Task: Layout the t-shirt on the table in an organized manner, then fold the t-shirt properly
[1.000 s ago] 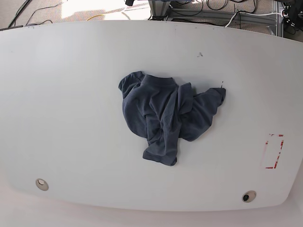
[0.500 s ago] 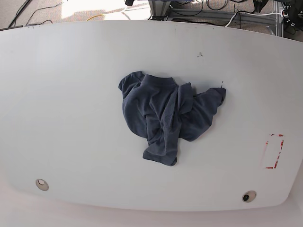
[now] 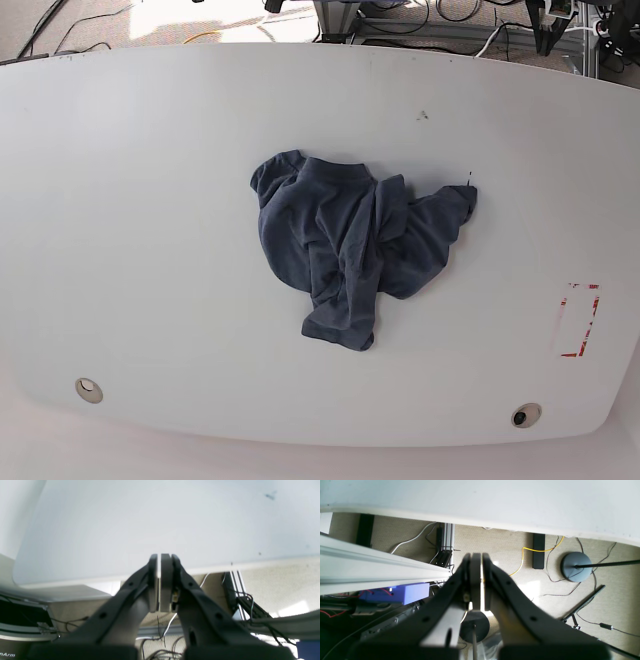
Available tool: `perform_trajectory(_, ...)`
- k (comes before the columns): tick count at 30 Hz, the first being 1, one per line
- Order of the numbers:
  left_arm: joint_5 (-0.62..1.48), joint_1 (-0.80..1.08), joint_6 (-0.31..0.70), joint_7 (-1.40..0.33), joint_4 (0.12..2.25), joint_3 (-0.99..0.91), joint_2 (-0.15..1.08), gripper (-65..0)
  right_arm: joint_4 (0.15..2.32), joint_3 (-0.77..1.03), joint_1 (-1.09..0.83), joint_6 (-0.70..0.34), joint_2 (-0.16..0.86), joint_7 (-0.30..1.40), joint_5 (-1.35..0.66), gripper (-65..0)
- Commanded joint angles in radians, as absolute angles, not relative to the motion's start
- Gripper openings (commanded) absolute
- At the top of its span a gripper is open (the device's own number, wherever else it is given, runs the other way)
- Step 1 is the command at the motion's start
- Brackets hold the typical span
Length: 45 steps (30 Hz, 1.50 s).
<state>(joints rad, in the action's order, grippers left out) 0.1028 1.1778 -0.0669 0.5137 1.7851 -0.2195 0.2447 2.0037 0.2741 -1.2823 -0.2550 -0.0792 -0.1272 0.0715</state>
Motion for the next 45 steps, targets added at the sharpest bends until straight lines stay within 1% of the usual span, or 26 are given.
perform_trajectory(1,0.107,1.173,-0.071,0.538,1.799,-0.225,0.248,-64.6,2.018,0.280,-1.277,-0.254,-0.065,-0.148,0.064,-64.5)
perform_trajectory(11,0.108,1.066,-0.071,0.536,1.804,-0.213,0.243,-64.3,2.018,0.278,-1.158,-0.254,-0.008,-0.147,0.064,-64.5)
perform_trajectory(14,0.108,1.027,-0.071,0.512,1.804,-0.208,0.243,-64.2,2.018,0.278,-1.116,-0.254,0.007,-0.147,0.064,-64.4)
perform_trajectory(21,0.108,0.960,-0.073,0.483,1.810,-0.202,0.242,-64.0,2.011,0.269,-0.977,-0.255,0.035,-0.124,0.062,-64.4)
perform_trajectory(28,0.108,0.892,-0.073,0.481,1.813,-0.194,0.242,-63.9,2.018,0.191,-0.799,-0.357,0.048,0.039,0.064,-64.4)
perform_trajectory(33,0.108,0.857,-0.076,0.453,1.845,-0.193,0.240,-63.9,2.029,0.145,-0.711,-0.423,0.045,0.099,0.065,-64.4)
perform_trajectory(37,0.108,0.805,-0.076,0.440,1.851,-0.193,0.223,-63.8,2.031,0.094,-0.664,-0.444,0.044,0.134,0.073,-63.9)
perform_trajectory(40,0.108,0.765,-0.076,0.420,1.853,-0.193,0.209,-58.9,2.032,0.051,-0.630,-0.446,0.045,0.156,0.073,-57.2)
perform_trajectory(41,0.108,0.757,-0.076,0.409,1.853,-0.193,0.208,-55.8,2.032,0.038,-0.619,-0.446,0.047,0.159,0.073,-53.4)
perform_trajectory(44,0.108,0.737,-0.076,0.407,1.854,-0.191,0.208,-49.6,2.032,0.012,-0.596,-0.447,0.047,0.160,0.073,-43.1)
perform_trajectory(45,0.108,0.730,-0.076,0.407,1.854,-0.188,0.208,-48.2,2.032,0.004,-0.590,-0.447,0.047,0.165,0.073,-40.6)
